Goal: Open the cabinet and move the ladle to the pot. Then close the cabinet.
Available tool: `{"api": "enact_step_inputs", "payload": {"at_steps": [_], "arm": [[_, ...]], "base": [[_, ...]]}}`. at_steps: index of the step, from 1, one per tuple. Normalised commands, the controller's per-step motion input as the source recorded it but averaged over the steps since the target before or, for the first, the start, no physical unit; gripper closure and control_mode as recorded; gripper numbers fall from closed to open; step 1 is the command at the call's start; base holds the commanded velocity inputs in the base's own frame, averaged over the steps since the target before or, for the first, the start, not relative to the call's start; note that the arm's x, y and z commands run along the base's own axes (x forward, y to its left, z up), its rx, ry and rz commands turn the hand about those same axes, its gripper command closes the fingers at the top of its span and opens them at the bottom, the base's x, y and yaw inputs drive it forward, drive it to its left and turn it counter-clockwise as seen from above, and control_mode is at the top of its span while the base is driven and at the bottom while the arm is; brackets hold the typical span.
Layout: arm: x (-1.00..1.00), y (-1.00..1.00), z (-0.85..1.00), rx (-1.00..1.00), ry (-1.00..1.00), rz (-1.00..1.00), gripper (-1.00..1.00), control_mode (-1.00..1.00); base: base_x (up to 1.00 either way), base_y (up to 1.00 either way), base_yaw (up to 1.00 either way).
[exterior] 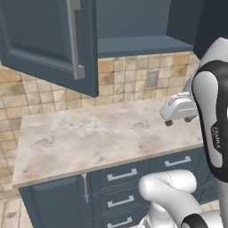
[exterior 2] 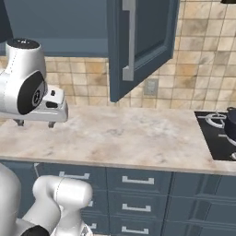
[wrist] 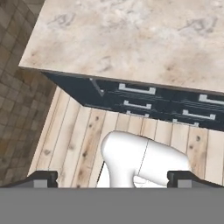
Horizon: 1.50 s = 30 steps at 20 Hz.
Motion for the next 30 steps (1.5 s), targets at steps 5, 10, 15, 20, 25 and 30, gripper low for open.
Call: {"api": "enact_step_inputs", "payload": {"at_steps": [5, 10, 15, 20, 25, 30], "arm": [[0.00, 0.00, 0.00, 0.00, 0.00, 0.00, -1.00, 1.00], [0.00, 0.00, 0.00, 0.00, 0.00, 0.00, -1.00, 1.00], [0.00, 0.00, 0.00, 0.00, 0.00, 0.00, -1.00, 1.00], [0.09, 0.13, 0.00, -0.03, 0.01, 0.00, -1.00, -1.00], [-0.49, 0.69, 0.22, -0.17, -0.20, 0.00, -1.00, -1.00], [-1.00, 0.28, 0.47, -0.15, -0.43, 0.00, -1.00, -1.00]], "base": [[0.44, -0.45, 0.00], [0.65, 0.00, 0.00], [0.79, 0.54, -0.05], [0.68, 0.54, -0.04], [0.00, 0.00, 0.00], [0.00, 0.00, 0.00]]}}
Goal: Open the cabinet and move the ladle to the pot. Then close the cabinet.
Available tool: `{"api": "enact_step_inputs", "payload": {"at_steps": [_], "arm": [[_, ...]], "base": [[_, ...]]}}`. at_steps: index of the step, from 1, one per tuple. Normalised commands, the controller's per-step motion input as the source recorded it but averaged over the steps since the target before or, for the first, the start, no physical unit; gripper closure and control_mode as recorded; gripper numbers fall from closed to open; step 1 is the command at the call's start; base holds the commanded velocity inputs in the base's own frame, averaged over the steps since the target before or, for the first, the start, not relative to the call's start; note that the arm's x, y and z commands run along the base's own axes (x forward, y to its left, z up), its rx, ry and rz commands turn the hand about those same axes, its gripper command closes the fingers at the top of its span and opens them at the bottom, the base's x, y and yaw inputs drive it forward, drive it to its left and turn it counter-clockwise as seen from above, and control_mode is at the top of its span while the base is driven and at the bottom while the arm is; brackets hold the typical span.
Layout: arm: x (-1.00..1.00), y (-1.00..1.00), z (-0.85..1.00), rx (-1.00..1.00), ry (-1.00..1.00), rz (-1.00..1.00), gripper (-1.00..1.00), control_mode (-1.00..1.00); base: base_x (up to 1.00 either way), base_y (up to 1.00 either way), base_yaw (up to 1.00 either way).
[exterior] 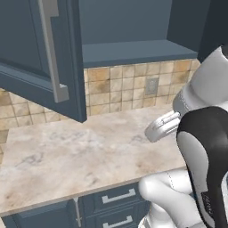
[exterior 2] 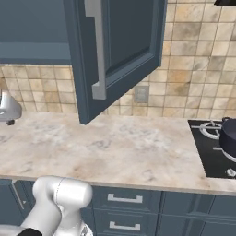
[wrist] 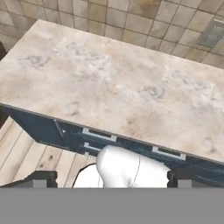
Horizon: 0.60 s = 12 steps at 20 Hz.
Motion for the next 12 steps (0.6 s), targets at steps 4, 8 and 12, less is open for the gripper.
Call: {"api": "enact_step_inputs", "payload": {"at_steps": [4, 8, 12], "arm": [[-0.97, 0.00, 0.44, -0.06, -0.33, 0.00, -1.00, -1.00], [-0.66, 0.02, 0.35, 0.00, -0.20, 0.00, -1.00, -1.00], [-0.33, 0.44, 0.15, 0.00, -0.09, 0.00, -1.00, -1.00]], "base": [[0.00, 0.00, 0.00], [0.00, 0.00, 0.00], [0.00, 0.00, 0.00]]}}
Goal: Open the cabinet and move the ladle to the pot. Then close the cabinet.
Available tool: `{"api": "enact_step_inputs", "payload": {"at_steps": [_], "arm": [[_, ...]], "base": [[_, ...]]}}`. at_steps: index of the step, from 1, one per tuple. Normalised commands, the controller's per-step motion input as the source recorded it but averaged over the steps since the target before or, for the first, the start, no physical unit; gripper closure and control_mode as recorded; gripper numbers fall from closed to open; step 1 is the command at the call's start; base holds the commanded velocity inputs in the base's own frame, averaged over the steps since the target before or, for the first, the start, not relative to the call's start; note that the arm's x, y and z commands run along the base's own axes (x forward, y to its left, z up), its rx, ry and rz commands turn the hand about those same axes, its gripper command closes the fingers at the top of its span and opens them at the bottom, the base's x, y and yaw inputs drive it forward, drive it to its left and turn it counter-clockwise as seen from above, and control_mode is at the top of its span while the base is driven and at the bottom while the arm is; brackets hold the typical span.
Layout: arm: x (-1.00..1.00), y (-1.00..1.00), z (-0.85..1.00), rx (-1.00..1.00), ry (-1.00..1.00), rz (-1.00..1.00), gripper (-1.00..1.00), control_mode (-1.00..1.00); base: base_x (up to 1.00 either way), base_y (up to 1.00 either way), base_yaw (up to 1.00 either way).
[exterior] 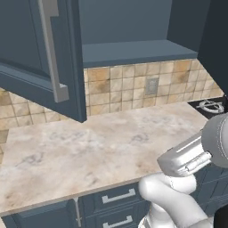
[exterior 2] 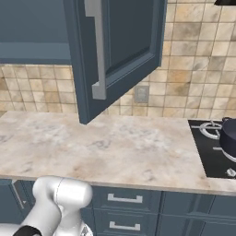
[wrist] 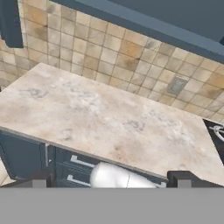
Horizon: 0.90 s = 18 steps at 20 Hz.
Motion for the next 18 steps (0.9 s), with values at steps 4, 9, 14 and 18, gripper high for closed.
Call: {"api": "enact_step_inputs", "payload": {"at_steps": [4, 9, 14, 18], "arm": [[-0.02, 0.96, 0.02, 0.00, -0.08, 0.00, -1.00, -1.00], [0.00, 1.00, 0.00, 0.00, -0.14, 0.00, -1.00, -1.00], [0.00, 0.87, 0.00, 0.00, -0.33, 0.00, -1.00, -1.00], [0.39, 0.71, 0.00, 0.00, -0.37, 0.00, -1.00, -1.00]], "base": [[0.00, 0.00, 0.00], [0.00, 0.00, 0.00], [0.00, 0.00, 0.00], [0.00, 0.00, 0.00]]}}
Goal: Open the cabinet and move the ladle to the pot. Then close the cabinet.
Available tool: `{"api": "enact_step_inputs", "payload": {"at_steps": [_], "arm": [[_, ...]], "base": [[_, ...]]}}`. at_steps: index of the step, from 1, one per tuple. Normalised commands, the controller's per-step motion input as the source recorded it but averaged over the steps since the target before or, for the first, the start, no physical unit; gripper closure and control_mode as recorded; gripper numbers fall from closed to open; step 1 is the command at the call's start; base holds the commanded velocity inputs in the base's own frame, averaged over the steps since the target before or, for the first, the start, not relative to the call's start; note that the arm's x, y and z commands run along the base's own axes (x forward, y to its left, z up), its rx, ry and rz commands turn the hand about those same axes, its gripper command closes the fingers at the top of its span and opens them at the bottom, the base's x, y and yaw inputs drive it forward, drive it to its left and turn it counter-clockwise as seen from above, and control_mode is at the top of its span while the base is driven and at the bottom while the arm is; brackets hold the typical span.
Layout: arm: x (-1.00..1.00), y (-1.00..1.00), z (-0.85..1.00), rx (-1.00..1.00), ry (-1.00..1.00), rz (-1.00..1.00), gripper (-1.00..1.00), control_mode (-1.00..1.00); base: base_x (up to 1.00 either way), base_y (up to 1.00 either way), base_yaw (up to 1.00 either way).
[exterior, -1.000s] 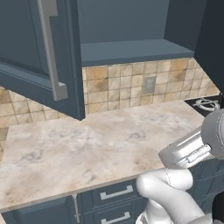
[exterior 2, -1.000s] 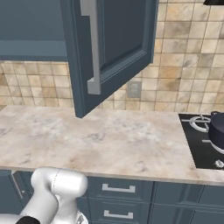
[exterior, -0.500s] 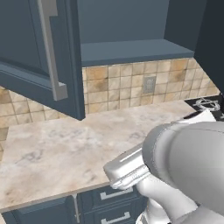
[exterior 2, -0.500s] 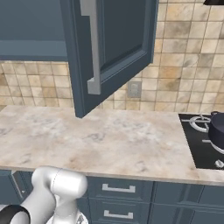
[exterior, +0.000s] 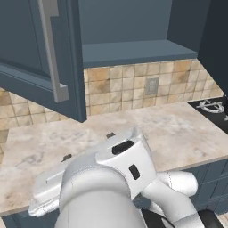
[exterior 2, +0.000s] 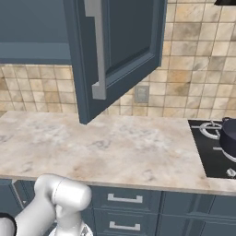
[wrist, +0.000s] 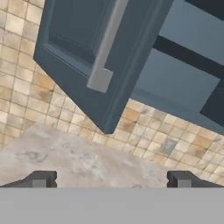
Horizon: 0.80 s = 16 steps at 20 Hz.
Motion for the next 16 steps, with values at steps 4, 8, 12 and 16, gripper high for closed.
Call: {"api": "enact_step_inputs", "payload": {"at_steps": [4, 8, 12, 16], "arm": [[0.86, 0.57, 0.00, 0.00, -0.25, -0.04, -1.00, -1.00], [1.00, 0.30, 0.00, 0.00, -0.22, -0.06, -1.00, -1.00], [1.00, 0.01, 0.00, 0.00, -0.23, -0.07, -1.00, -1.00], [1.00, 0.00, 0.00, 0.00, -0.20, -0.07, -1.00, -1.00]], "base": [[0.00, 0.00, 0.00], [0.00, 0.00, 0.00], [0.00, 0.00, 0.00], [0.00, 0.00, 0.00]]}}
